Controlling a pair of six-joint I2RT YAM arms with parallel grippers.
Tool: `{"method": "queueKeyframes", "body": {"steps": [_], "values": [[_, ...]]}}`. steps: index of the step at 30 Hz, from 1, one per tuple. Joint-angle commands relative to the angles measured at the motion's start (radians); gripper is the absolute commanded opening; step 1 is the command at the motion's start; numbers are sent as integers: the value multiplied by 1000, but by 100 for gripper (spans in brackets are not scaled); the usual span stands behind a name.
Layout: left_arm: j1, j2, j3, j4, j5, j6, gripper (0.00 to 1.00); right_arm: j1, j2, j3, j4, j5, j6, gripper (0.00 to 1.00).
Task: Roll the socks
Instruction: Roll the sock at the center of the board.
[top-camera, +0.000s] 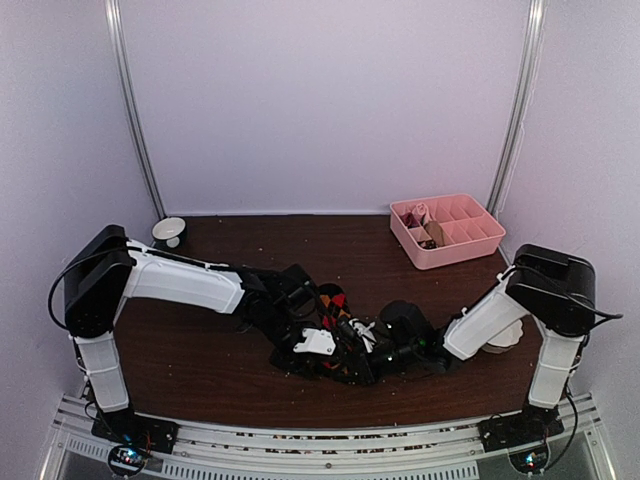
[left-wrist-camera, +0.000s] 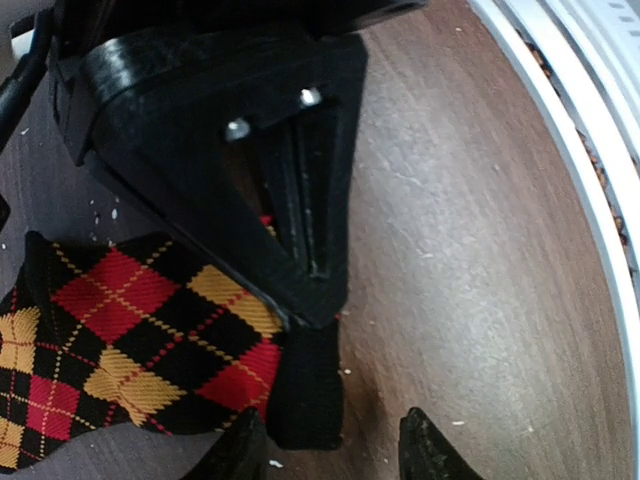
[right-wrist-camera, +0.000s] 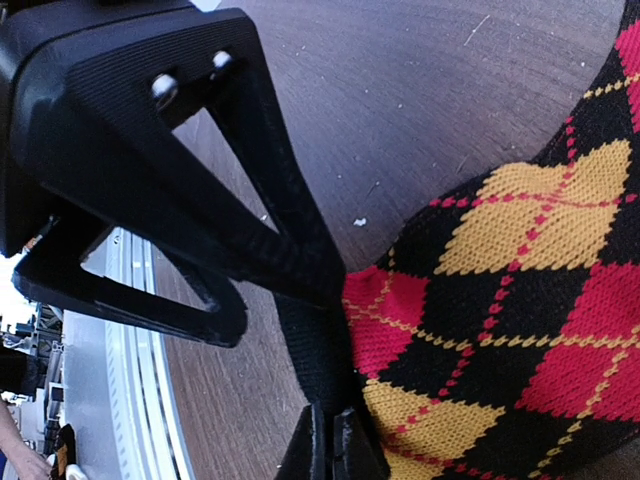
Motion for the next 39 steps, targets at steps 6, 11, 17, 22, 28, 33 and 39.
{"method": "queueKeyframes", "body": {"steps": [6,11,17,22,28,33,39], "values": [[-17,38,27,46,-44,13,35,-12,61,-17,-62,-7,71,0],[-20,40,-1,61,-41,5,26,-19,68,-15,-13,-15,120,0],[-20,11,-37,85,-38,-10,58,-22,87,-3,25,-30,168,0],[-23,-51,-95,153,-50,6,63,-24,98,6,-4,-39,164,0],[-40,-106,-137,243,-89,26,60,-26,107,5,-17,-39,166,0],[-43,-152,-147,220,-65,40,63,-28,115,5,-22,-48,163,0],[-72,-94,-136,175,-83,85,52,-36,121,12,-18,-58,171,0]]}}
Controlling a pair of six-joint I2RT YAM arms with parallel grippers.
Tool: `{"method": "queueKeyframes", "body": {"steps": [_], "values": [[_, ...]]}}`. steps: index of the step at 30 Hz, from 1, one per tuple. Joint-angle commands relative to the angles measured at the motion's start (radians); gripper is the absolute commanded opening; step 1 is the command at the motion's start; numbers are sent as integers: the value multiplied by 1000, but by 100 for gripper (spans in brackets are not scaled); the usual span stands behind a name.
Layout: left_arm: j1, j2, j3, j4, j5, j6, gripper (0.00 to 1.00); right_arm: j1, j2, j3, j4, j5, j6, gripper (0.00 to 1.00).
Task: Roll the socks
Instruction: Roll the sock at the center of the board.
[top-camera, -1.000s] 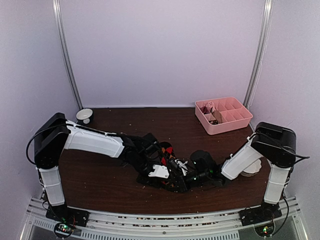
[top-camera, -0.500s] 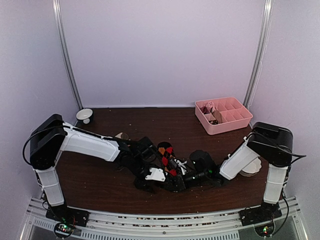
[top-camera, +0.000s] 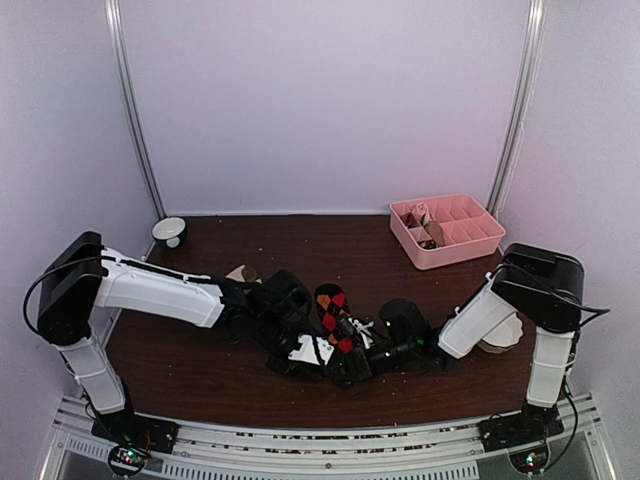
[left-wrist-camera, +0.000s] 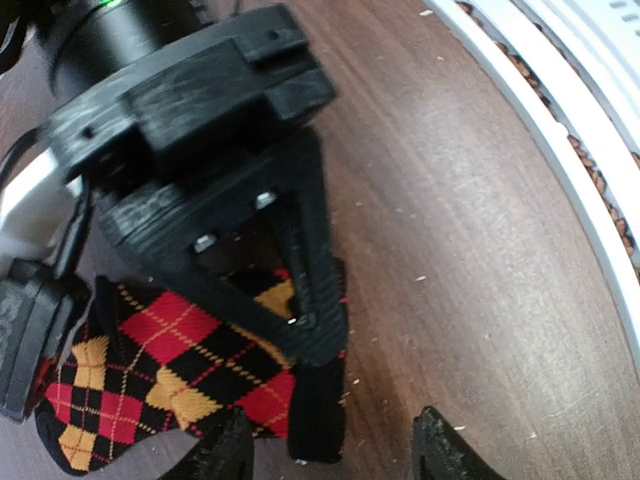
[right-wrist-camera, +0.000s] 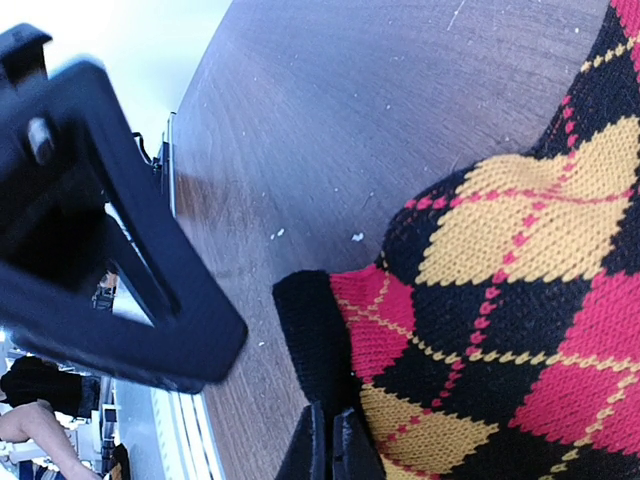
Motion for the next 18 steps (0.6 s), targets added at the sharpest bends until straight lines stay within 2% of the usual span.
{"method": "queueKeyframes", "body": {"steps": [1,6,14,18], "values": [[-21,54,20,-21,-8,35,49,-8,52,-8,-108,30,5,0],[-21,118,84,-54,-32,30,41,-10,49,-15,-106,24,8,0],[-15,157,96,-65,-72,31,34,-12,47,-18,-97,10,11,0],[-16,159,76,-77,-75,39,24,-17,47,-20,-87,2,19,0]]}}
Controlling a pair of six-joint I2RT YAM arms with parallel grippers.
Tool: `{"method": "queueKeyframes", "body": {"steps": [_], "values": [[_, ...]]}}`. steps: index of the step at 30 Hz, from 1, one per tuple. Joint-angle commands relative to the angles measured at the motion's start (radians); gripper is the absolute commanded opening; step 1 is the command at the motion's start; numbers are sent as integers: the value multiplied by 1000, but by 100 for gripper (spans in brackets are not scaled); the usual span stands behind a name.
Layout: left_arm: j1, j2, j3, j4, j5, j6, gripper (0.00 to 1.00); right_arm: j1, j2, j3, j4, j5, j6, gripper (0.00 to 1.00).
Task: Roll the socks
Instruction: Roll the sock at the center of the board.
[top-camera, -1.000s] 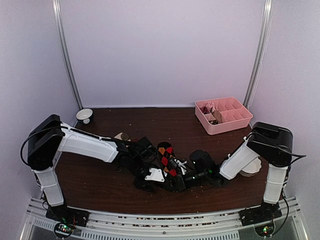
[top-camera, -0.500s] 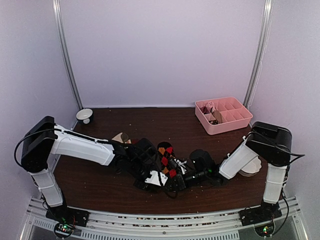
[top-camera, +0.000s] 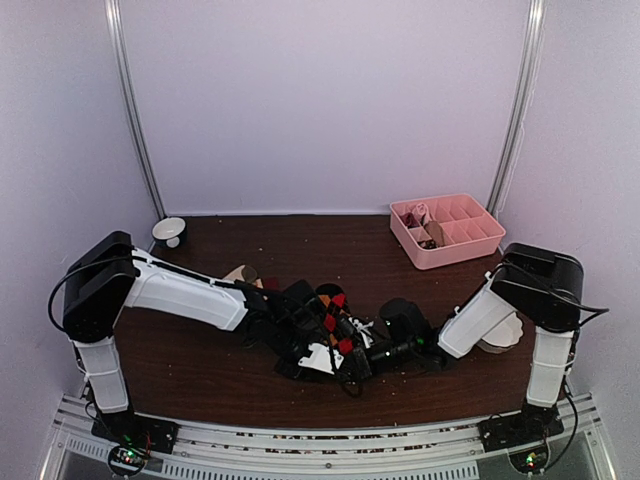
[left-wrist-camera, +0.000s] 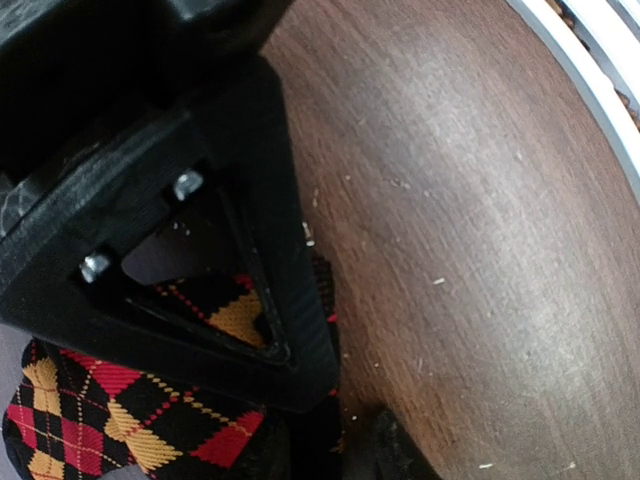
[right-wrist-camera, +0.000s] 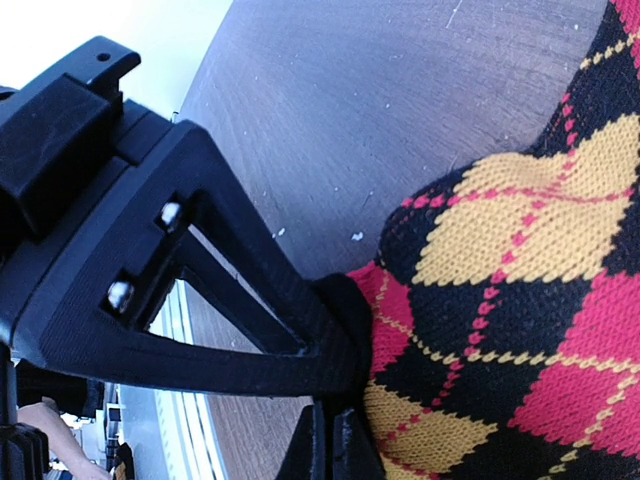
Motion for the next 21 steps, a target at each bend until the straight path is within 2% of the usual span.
{"method": "queueKeyframes", "body": {"steps": [1,3,5,8,10,17,18,19,20,21], "values": [[6,18,-11,-34,-15,16,20,-13,43,-22,-89,16,13,0],[7,10,-25,-32,-10,16,13,-15,42,-23,-84,14,15,0],[8,16,-21,-42,-9,8,1,-16,39,-25,-74,12,14,0],[30,48,37,-128,44,-37,0,-15,3,-43,-51,41,-6,1],[57,67,79,-193,109,-73,0,-16,-41,-60,-67,82,-50,8],[122,79,98,-347,258,-160,0,-15,-236,-191,-61,318,-187,51],[127,80,95,-365,274,-163,0,-15,-273,-210,-61,371,-197,64],[130,78,93,-382,293,-163,0,-14,-313,-231,-63,415,-210,92],[133,75,89,-393,305,-162,0,-14,-376,-252,-58,461,-228,100],[134,71,83,-399,311,-163,0,-13,-425,-275,-56,509,-246,100]]}}
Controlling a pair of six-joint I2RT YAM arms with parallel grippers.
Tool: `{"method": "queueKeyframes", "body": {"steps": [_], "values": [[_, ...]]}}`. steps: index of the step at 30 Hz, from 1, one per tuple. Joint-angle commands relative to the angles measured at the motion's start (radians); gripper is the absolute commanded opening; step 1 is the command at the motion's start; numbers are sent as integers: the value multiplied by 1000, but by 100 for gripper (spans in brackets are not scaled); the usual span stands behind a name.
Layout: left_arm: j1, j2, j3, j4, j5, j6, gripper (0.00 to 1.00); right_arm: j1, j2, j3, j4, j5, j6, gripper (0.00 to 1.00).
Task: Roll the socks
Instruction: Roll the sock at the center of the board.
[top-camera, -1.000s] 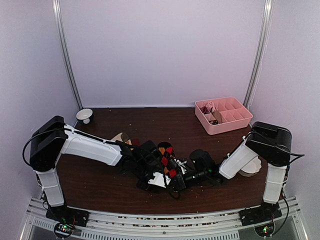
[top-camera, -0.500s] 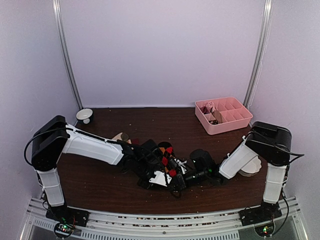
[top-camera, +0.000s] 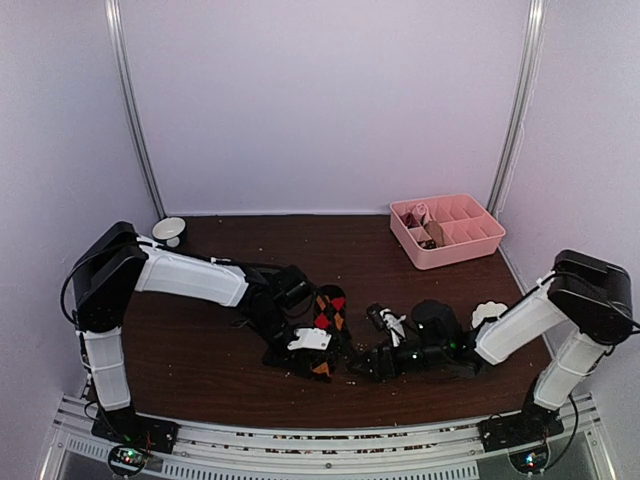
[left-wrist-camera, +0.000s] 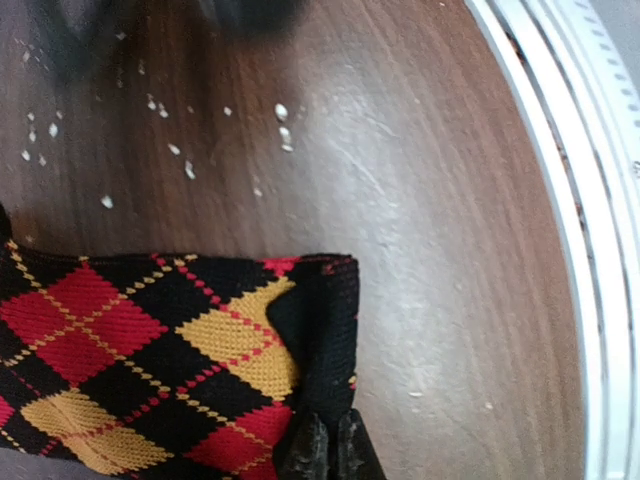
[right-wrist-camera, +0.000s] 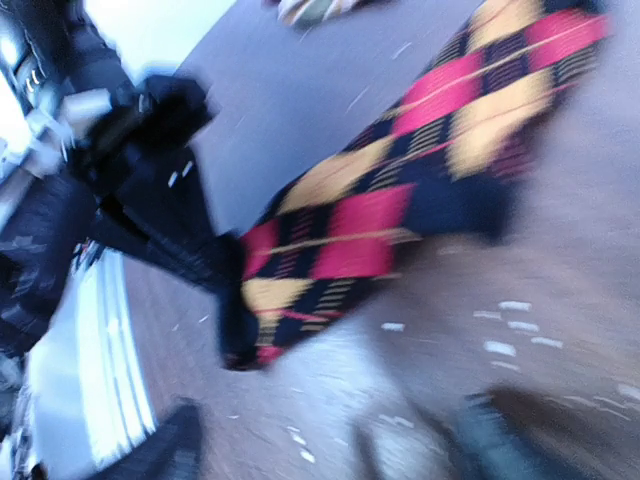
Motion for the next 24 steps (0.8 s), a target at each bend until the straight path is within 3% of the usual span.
{"method": "queueKeyframes", "body": {"steps": [1,5,9,11,14,19,24], "values": [[7,11,-21,-137,84,-36,0,-3,-205,-88,-38,299,-110,100],[8,19,-5,-171,111,-39,0,4,-449,-161,-120,601,-130,100],[14,52,39,-218,148,-46,0,-2,-628,-191,-257,855,92,100],[22,84,66,-240,167,-55,0,-6,-672,-238,-193,838,100,100],[37,139,111,-288,201,-71,0,29,-641,-216,-180,743,-72,100],[68,234,190,-380,276,-96,0,287,-554,-164,-299,926,-332,100],[100,309,259,-482,349,-81,0,470,-524,-288,-75,936,-424,96]]}}
